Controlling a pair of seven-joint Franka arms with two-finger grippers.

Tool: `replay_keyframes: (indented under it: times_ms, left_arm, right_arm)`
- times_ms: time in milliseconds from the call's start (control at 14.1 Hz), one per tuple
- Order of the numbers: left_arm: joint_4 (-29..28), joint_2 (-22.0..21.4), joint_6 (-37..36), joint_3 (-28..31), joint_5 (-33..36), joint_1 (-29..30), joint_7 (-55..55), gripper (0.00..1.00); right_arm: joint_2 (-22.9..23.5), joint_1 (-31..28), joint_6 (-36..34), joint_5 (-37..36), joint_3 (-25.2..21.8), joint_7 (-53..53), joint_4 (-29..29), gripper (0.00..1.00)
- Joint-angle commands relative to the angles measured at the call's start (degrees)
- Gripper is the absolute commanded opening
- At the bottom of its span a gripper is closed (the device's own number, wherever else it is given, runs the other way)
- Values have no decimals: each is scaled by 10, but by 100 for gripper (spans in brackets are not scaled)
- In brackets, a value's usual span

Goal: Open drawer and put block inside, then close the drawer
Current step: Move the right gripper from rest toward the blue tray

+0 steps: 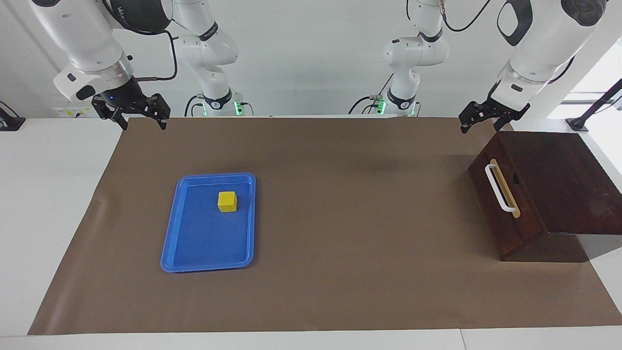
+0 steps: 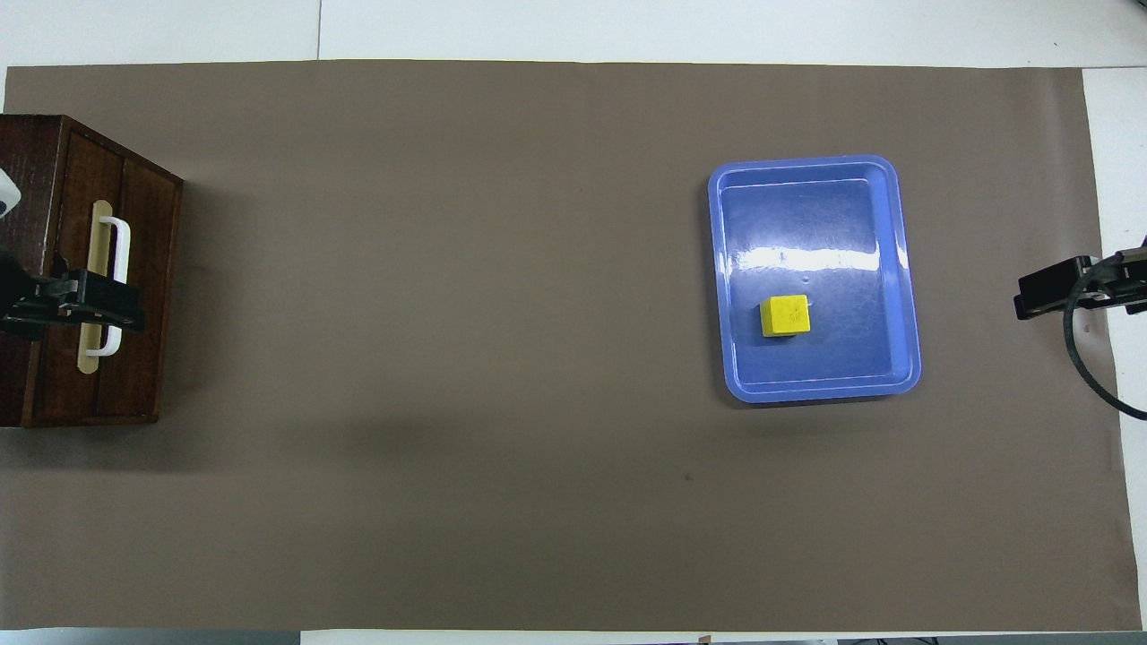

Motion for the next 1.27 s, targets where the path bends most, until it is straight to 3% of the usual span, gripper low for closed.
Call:
replay_keyframes:
  times_ms: [0, 566, 991, 1203]
  left_arm:
    - [5, -2, -3, 3, -4, -3, -2, 100]
    - [5, -2, -3, 3, -4, -3, -2, 100]
    - [5, -2, -3, 3, -4, -3, -1, 100]
    - [5, -2, -3, 3, -4, -3, -2, 100]
  right_arm:
    - [-8, -4, 6, -5, 4, -5, -9, 100]
    - [-21, -5, 5, -3, 5, -33, -35, 100]
    - [-64, -27, 98, 35, 5, -335, -137, 100]
    - [-71, -28, 116, 67, 4, -505, -159, 100]
